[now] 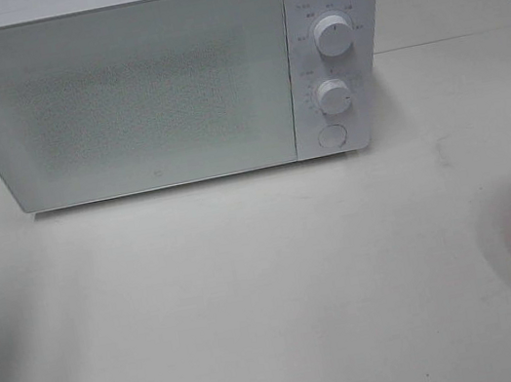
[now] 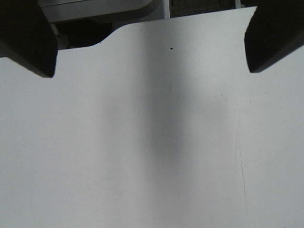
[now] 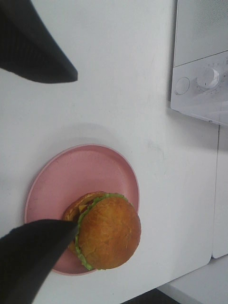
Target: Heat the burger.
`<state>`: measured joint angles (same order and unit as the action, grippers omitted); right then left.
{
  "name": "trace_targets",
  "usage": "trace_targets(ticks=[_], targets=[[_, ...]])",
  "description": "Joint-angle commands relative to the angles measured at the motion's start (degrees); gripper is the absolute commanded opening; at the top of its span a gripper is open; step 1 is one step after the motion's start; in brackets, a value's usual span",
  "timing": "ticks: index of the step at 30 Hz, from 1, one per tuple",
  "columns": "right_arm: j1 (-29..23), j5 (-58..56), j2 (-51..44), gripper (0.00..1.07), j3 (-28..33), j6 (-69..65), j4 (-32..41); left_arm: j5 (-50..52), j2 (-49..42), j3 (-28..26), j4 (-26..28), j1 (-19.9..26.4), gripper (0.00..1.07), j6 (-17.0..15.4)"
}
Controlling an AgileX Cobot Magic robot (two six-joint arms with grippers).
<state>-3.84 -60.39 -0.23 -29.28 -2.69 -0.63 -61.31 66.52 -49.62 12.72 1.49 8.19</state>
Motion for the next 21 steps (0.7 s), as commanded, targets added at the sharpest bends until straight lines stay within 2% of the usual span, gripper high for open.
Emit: trace_targets(ticks=[1, 5, 14, 17, 21], targets=[[0.40, 0.69, -1.49, 0.76, 0.06, 0.63, 0.00, 0.11, -5.44, 5.39, 0.23, 0.17, 1.00, -0.63], [0.40, 0.69, -1.49, 0.76, 0.06, 0.63, 0.00, 0.11, -11.46, 11.29, 0.17, 0.17, 1.00, -0.74], [0.40, 0.69, -1.49, 0.76, 0.06, 0.63, 0.00, 3.44, -24.24, 19.02, -2.01, 0.17, 1.00, -0.74], [0.40, 0.69, -1.49, 0.76, 0.06, 0.63, 0.00, 3.78, -25.73, 19.71, -2.01, 0.17, 1.00, -0.92], [0.40, 0.69, -1.49, 0.76, 0.06, 0.63, 0.00, 1.66, -32.43, 20.97, -1.95, 0.11, 1.00, -2.29]])
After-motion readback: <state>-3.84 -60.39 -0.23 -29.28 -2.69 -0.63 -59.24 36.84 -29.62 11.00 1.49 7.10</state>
